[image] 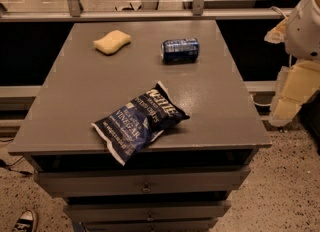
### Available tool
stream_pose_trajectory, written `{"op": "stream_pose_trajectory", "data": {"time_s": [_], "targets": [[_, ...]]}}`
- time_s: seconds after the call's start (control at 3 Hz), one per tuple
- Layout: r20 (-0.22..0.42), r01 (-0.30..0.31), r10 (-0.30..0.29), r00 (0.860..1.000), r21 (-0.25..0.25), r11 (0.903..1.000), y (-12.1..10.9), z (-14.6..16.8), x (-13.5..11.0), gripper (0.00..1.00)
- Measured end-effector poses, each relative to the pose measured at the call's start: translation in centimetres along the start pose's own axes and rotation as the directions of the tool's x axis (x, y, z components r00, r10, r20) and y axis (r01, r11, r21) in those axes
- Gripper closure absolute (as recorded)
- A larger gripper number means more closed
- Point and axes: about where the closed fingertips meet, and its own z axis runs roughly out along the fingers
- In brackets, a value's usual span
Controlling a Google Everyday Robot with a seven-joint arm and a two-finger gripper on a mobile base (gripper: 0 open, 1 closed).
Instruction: Place pepsi can upright
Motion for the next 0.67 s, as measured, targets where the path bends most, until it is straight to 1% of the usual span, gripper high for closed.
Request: {"op": "stream_pose_trajectory", "data": {"time_s": [0.33,0.67], "targets": [[0.004,0.013,-0.013,1.0,0.015,0.9998,-0.8,-0.9,0.0,0.0],[0.057,0.018,-0.021,0.998,0.056,0.9983,-4.1,-0.7,-0.4,0.0]]}}
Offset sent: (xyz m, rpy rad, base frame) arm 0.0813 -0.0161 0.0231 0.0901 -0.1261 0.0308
